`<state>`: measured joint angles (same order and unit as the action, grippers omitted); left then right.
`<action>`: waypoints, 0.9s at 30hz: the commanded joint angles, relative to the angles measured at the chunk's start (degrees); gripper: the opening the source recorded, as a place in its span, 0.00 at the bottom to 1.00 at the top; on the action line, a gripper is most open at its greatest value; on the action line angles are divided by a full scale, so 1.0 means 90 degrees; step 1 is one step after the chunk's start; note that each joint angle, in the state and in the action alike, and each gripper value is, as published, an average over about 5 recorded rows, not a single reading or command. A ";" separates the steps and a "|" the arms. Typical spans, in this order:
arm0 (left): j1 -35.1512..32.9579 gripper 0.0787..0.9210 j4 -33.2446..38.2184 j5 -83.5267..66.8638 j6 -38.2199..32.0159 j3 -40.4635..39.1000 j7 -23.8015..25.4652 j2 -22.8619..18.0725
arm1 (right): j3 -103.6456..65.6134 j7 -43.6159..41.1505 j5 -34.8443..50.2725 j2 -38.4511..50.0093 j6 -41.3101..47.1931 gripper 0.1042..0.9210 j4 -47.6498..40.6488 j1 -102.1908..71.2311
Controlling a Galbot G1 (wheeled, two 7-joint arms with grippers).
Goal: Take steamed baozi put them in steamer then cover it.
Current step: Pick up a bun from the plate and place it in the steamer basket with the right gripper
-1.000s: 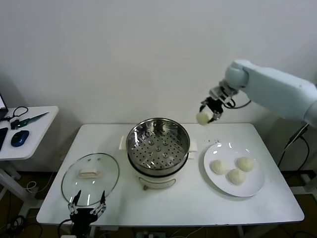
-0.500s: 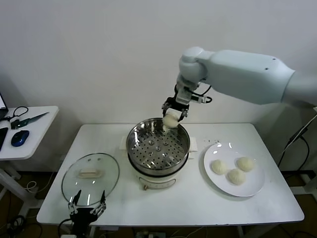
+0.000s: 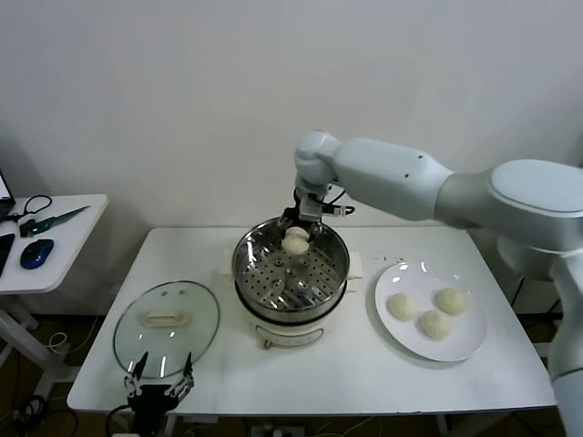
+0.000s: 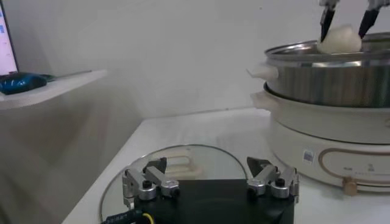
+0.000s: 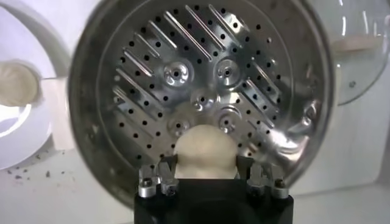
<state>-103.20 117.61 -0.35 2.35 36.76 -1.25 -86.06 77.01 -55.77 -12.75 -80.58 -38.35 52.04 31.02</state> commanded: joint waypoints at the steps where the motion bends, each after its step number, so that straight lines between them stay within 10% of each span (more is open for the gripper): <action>1: 0.0003 0.88 -0.0015 -0.0005 -0.0007 -0.0001 -0.0003 -0.0011 | -0.0320 0.0096 -0.0699 -0.0462 -0.0323 0.67 -0.0907 -0.0542; 17: -0.0017 0.88 0.0034 -0.0091 -0.0013 0.0029 -0.0025 0.0012 | -0.0244 0.0286 -0.0322 -0.0440 -0.0409 0.80 -0.0817 -0.0354; 27: -0.0039 0.88 0.0116 -0.0073 -0.0003 0.0011 -0.0031 -0.0012 | 0.1336 -0.0249 0.2786 0.1058 0.0265 0.88 0.1120 0.1926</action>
<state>-103.53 118.58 -1.06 2.27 36.88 -1.53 -86.06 79.34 -55.31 -8.09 -79.88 -40.50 50.85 34.60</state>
